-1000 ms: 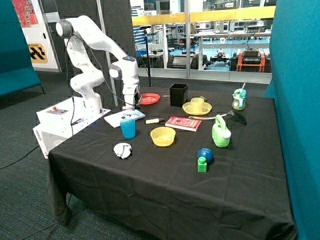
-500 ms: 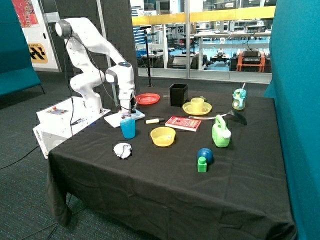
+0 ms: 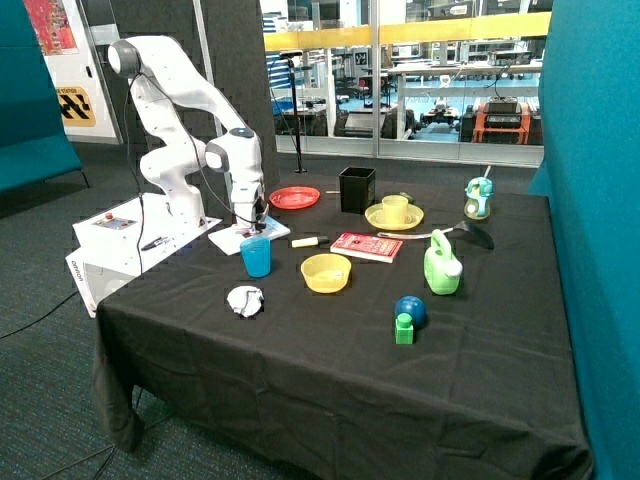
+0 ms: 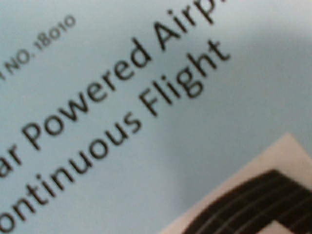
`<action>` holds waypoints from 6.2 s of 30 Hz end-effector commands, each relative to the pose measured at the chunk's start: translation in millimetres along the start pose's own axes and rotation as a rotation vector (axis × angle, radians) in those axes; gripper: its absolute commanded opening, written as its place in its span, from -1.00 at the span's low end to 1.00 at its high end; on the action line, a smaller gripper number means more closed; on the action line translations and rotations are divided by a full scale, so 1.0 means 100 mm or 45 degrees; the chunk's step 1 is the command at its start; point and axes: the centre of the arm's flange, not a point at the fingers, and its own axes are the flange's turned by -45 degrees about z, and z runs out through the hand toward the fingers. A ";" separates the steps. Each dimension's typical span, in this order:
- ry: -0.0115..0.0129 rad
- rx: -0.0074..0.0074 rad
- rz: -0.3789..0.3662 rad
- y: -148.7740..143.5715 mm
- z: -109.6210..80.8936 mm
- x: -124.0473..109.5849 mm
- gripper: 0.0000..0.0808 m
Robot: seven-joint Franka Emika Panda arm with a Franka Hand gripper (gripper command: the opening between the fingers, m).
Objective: Put a highlighter on each book
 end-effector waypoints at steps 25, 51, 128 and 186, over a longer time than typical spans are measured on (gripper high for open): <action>-0.0009 0.0002 -0.014 0.01 0.01 -0.07 0.41; -0.0009 0.0002 -0.031 0.10 -0.49 0.23 0.73; -0.0009 0.0002 -0.115 0.52 -0.25 1.55 0.19; -0.0009 0.0002 -0.096 0.56 0.10 1.84 -0.06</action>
